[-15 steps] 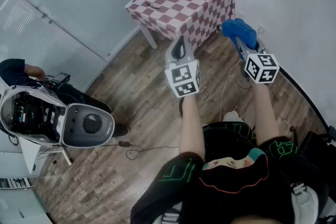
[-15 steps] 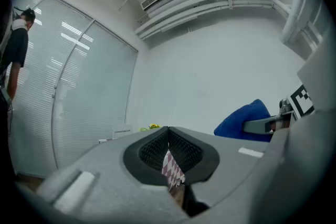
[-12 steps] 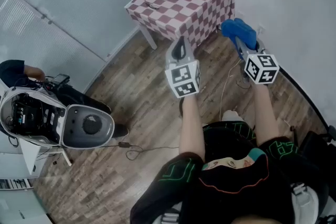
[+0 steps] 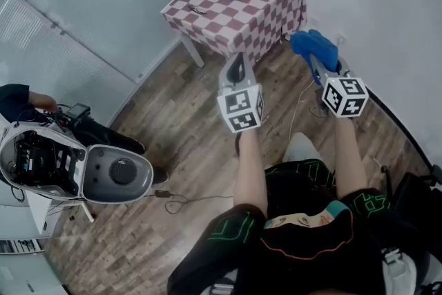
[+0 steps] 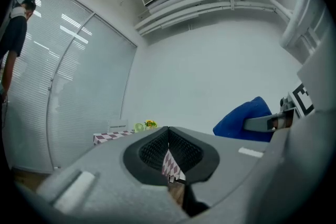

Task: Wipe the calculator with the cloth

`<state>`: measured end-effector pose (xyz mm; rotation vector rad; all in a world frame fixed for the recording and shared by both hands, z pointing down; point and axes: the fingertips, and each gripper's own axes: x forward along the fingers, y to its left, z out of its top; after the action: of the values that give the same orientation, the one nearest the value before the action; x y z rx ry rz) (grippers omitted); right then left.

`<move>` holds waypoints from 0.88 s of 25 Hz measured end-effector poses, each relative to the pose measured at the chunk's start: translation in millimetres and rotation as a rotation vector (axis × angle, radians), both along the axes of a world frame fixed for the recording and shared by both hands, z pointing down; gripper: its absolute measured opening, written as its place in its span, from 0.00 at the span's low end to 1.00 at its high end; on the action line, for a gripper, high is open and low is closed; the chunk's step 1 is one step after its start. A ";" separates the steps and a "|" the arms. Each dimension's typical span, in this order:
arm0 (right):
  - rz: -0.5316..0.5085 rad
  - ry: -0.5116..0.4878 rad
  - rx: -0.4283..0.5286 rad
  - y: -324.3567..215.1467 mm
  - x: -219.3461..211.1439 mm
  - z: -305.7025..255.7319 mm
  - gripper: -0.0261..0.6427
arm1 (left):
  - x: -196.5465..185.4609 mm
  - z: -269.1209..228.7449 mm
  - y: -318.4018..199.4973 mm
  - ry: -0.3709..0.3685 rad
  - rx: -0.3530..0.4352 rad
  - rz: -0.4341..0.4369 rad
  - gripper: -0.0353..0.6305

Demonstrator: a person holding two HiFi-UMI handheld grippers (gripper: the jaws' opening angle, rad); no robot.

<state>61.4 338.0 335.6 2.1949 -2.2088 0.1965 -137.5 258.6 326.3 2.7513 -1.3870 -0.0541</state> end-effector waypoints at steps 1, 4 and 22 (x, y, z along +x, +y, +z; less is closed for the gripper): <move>-0.020 0.003 -0.016 1.1 -2.2 3.4 0.17 | 2.9 3.9 0.4 0.003 -0.011 0.005 0.07; -0.027 -0.001 -0.049 -0.8 2.1 11.1 0.17 | 13.9 14.9 -3.5 0.006 -0.035 0.032 0.07; 0.027 -0.146 -0.089 -116.3 79.3 67.9 0.17 | 60.6 77.3 -116.9 -0.041 -0.178 -0.051 0.07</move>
<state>140.7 221.6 403.5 2.2312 -2.1940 0.4605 -76.8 141.7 403.6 2.5859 -1.3974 0.1179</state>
